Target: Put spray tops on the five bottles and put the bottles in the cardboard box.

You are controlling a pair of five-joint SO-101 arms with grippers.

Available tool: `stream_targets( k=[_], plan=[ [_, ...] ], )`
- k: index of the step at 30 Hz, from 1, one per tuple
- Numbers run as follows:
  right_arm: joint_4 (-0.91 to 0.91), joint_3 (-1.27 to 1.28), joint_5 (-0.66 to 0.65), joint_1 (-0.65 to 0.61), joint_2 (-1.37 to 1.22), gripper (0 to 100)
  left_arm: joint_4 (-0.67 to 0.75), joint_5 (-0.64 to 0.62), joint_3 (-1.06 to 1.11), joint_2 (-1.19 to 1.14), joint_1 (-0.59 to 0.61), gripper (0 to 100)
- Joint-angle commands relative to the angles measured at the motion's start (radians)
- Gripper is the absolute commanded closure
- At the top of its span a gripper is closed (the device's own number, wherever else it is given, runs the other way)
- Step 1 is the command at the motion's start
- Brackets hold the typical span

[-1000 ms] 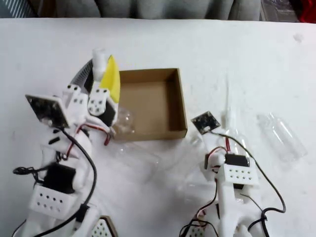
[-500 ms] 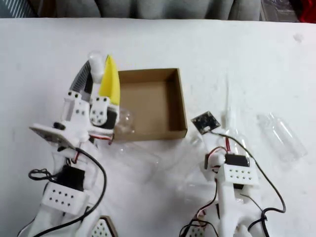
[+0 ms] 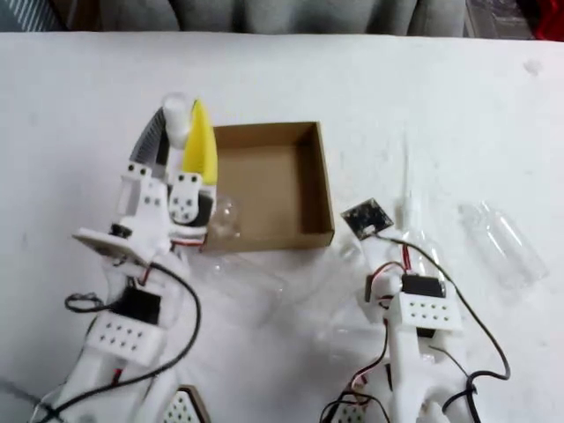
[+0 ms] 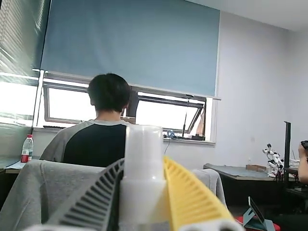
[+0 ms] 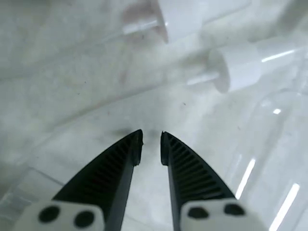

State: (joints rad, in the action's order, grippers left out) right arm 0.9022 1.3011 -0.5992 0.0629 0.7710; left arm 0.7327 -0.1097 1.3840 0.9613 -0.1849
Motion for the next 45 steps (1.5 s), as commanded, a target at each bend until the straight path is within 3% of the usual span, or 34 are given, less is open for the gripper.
stream_targets(
  k=[1, 9, 41, 45],
  plan=[
    [-0.010, -0.005, -0.008, 0.013, 0.013, 95.7, 0.195, 0.011, -0.071, -0.134, 0.008, 98],
    [-0.013, -0.005, -0.008, 0.013, 0.013, 95.7, 0.308, 0.011, -0.048, -0.245, -0.001, 98],
    [-0.015, -0.005, -0.008, 0.015, 0.013, 95.7, 0.304, 0.005, 0.080, -0.257, -0.035, 98],
    [-0.015, -0.005, -0.008, 0.015, 0.013, 95.7, 0.249, 0.005, 0.080, -0.257, -0.033, 98]
  ],
)
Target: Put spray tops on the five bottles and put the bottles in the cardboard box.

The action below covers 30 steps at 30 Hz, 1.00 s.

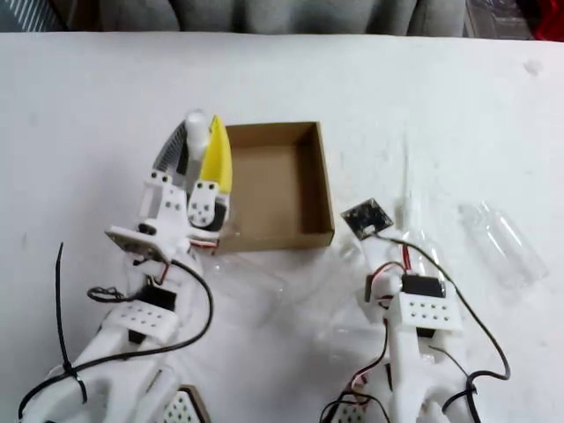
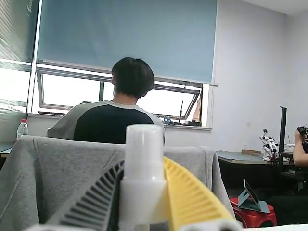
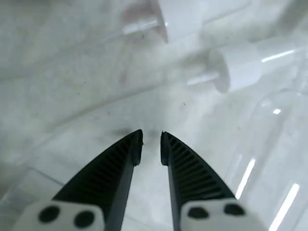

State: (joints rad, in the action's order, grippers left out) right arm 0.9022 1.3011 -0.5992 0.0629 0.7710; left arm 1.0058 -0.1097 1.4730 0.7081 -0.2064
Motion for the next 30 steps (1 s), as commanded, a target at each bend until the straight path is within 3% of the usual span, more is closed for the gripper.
stream_targets(
  k=[1, 8, 14, 30],
  plan=[
    [-0.015, -0.005, -0.008, 0.015, 0.013, 95.7, -0.035, 0.005, -0.009, -0.004, -0.012, 98],
    [-0.015, -0.005, -0.008, 0.015, 0.013, 95.7, -0.048, 0.005, -0.008, -0.004, -0.012, 96],
    [-0.015, -0.005, -0.008, 0.015, 0.013, 95.7, -0.048, 0.003, 0.018, -0.004, -0.024, 81],
    [-0.015, -0.005, -0.011, 0.015, 0.013, 95.7, -0.048, 0.003, 0.021, 0.005, -0.021, 80]
  ],
)
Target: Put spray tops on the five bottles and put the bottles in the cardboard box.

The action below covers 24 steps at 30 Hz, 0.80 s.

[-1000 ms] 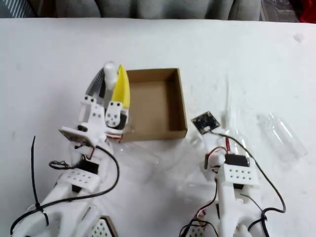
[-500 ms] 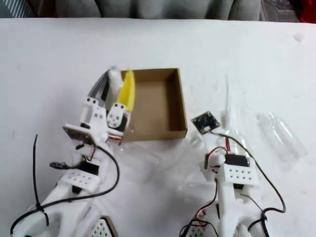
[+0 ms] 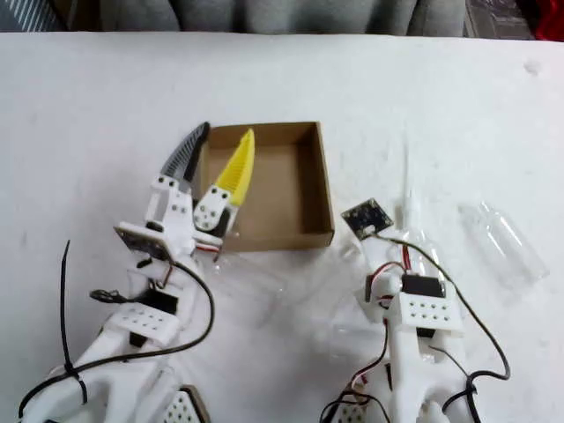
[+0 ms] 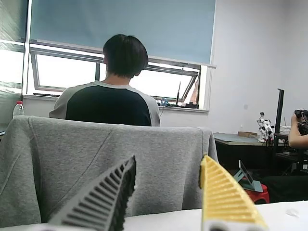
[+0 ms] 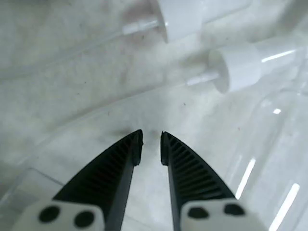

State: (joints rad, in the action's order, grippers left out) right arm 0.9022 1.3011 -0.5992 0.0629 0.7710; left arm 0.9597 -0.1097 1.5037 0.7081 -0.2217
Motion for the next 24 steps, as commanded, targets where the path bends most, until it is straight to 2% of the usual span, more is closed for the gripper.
stream_targets(
  k=[1, 9, 11, 17, 24],
  plan=[
    [-0.015, -0.005, -0.011, 0.015, 0.013, 95.7, -0.002, 0.005, -0.009, 0.007, -0.005, 80],
    [-0.018, -0.005, -0.014, 0.015, 0.013, 95.7, -0.005, 0.011, -0.034, 0.024, 0.036, 80],
    [-0.028, -0.005, -0.009, 0.015, 0.013, 95.7, -0.061, 0.011, -0.044, 0.065, 0.067, 80],
    [-0.030, -0.005, -0.012, 0.015, 0.013, 95.7, -0.373, 0.011, -0.049, 0.321, 0.074, 80],
    [-0.030, -0.005, -0.008, 0.015, 0.013, 95.7, -0.902, 0.011, -0.054, 0.708, 0.084, 80]
  ],
)
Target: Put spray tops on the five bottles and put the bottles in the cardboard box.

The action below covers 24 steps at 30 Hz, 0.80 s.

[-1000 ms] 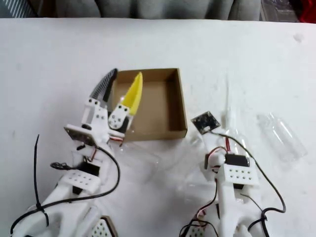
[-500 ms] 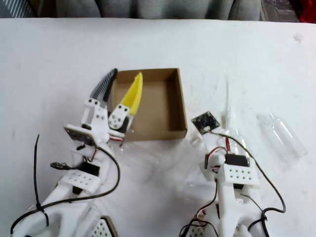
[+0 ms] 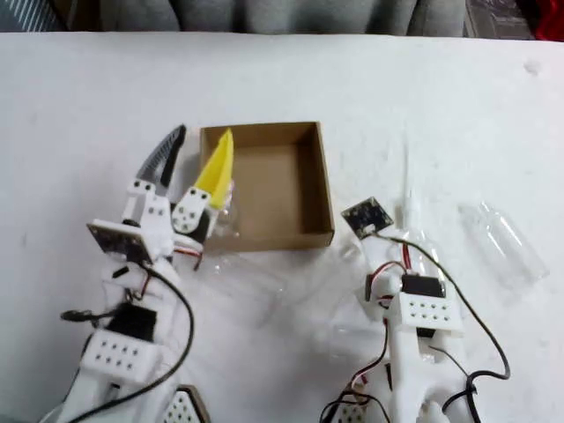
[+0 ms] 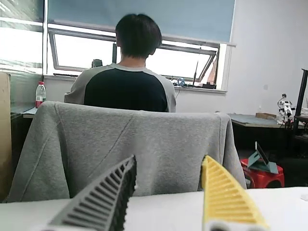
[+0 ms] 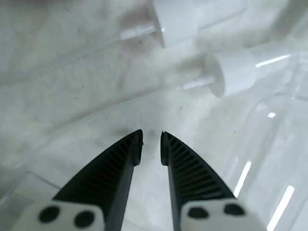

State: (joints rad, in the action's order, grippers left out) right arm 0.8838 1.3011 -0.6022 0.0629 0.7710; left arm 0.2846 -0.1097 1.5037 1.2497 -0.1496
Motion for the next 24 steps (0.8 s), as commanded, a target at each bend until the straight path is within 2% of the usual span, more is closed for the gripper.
stream_targets(
  k=[1, 5, 10, 17, 20, 24],
  plan=[
    [-0.012, -0.005, -0.005, 0.015, 0.013, 95.7, -0.295, 0.011, -0.054, 0.219, 0.012, 80],
    [-0.012, -0.005, -0.005, 0.013, 0.019, 95.7, -0.512, 0.011, -0.054, 0.401, 0.058, 80],
    [-0.010, 0.000, -0.003, 0.012, 0.022, 95.7, -0.690, 0.011, -0.054, 0.555, 0.206, 80],
    [-0.004, 0.000, 0.040, 0.005, 0.024, 98.2, -0.941, 0.005, -0.029, 0.579, 0.369, 80],
    [0.048, -0.038, 0.028, 0.005, 0.024, 98.3, -0.999, 0.005, 0.023, 0.579, 0.395, 80],
    [0.163, -0.126, -0.002, 0.005, 0.024, 98.3, -1.000, 0.009, 0.115, 0.579, 0.432, 80]
  ],
)
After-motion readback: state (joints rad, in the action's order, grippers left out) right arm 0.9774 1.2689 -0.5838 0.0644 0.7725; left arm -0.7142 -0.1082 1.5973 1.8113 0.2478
